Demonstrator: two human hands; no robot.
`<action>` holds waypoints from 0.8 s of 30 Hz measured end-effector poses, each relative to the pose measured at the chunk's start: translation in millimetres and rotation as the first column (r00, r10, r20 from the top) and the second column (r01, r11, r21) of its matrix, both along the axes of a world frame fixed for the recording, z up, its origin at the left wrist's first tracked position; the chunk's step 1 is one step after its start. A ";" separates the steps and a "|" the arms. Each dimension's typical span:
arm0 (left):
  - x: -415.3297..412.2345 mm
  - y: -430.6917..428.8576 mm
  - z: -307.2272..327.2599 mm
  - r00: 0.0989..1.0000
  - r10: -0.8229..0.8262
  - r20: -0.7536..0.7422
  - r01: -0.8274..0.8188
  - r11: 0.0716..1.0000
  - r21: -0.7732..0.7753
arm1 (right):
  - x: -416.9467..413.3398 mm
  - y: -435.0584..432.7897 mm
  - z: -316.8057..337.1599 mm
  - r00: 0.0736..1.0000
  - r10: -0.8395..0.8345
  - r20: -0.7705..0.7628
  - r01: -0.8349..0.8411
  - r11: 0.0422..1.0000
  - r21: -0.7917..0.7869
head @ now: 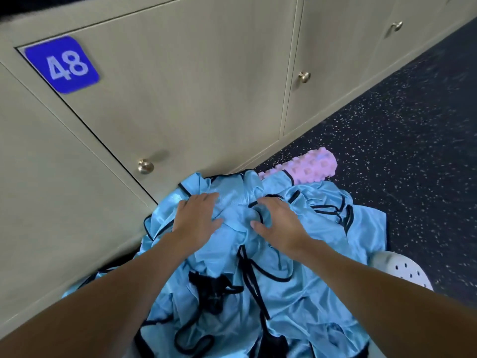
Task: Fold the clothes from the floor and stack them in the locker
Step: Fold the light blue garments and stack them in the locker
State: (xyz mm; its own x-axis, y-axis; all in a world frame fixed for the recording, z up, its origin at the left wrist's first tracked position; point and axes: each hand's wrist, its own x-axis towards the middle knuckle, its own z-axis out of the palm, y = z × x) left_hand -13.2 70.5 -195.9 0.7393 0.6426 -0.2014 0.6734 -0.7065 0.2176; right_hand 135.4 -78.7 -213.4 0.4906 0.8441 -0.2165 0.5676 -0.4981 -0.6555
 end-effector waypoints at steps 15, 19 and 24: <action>-36.3 11.2 6.6 0.934 0.058 0.354 -0.051 0.998 -0.031 | -22.0 22.9 11.0 0.996 0.061 0.069 -0.055 0.995 -0.079; -36.9 33.9 12.6 0.905 0.294 0.307 -0.290 0.955 -0.058 | -13.0 14.6 10.7 0.997 0.003 0.077 -0.001 1.000 -0.031; -17.0 48.3 3.4 0.864 0.404 0.300 -0.351 0.911 -0.216 | -11.8 28.3 10.1 0.998 0.022 -0.054 -0.020 0.999 0.041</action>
State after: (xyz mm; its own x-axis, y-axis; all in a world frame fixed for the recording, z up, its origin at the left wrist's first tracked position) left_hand -30.2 118.8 -192.5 0.4858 0.8678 -0.1042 0.7515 -0.3539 0.5567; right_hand 123.6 -50.4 -203.3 0.4613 0.8625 -0.2081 0.5406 -0.4592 -0.7049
